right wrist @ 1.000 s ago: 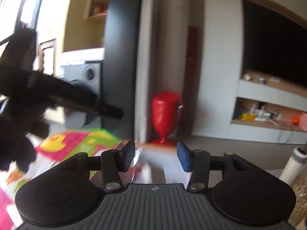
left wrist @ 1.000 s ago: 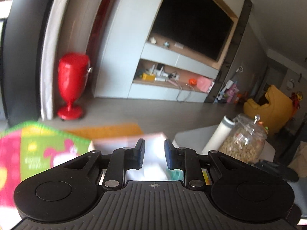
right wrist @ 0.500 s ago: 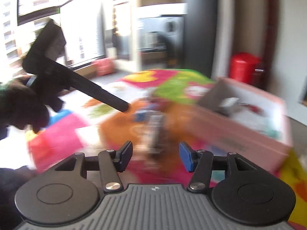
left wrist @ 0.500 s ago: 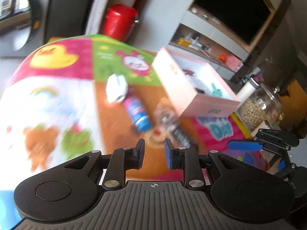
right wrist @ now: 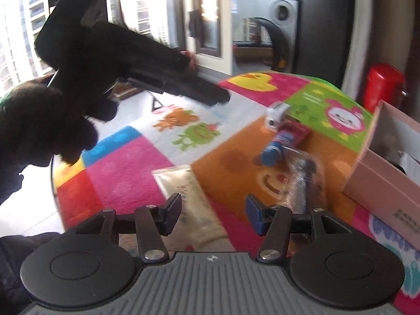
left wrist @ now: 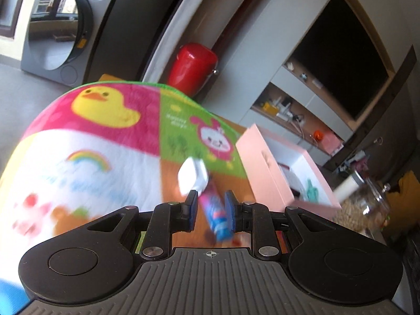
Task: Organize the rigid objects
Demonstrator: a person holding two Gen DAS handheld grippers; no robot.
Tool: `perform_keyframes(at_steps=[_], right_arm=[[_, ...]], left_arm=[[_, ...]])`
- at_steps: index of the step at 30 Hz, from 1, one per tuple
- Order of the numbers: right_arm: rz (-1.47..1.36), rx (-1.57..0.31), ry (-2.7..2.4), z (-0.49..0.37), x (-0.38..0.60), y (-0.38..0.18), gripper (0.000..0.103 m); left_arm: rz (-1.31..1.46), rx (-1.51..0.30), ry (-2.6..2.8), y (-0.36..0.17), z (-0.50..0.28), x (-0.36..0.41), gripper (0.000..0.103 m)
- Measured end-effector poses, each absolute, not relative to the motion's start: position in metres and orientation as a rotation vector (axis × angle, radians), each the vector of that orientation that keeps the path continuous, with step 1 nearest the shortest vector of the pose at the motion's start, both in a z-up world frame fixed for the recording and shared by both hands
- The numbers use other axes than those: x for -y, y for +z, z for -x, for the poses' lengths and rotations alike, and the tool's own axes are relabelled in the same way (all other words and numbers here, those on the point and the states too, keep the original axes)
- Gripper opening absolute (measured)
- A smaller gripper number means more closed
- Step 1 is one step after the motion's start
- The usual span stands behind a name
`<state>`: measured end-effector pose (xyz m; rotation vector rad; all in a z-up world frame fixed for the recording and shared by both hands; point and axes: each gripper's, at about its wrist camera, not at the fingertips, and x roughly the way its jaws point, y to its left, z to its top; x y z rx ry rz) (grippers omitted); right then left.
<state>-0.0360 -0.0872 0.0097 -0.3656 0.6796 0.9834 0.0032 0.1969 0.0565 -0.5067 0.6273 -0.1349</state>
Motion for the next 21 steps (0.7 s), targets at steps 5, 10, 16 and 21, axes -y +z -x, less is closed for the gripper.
perform_keyframes(at_steps=[5, 10, 16, 21], right_arm=[[0.379, -0.640, 0.927, 0.042, 0.108, 0.012, 0.054], [0.358, -0.632, 0.910, 0.044, 0.121, 0.010, 0.054], [0.301, -0.651, 0.917, 0.039, 0.124, 0.009, 0.054], [0.283, -0.655, 0.922, 0.039, 0.126, 0.007, 0.057]], left_arm=[[0.399, -0.680, -0.003, 0.042, -0.063, -0.182, 0.025], [0.425, -0.680, -0.023, 0.033, -0.086, -0.180, 0.031], [0.438, -0.747, -0.091, 0.033, -0.086, -0.174, 0.035], [0.415, -0.792, -0.089, 0.020, -0.088, -0.168, 0.036]])
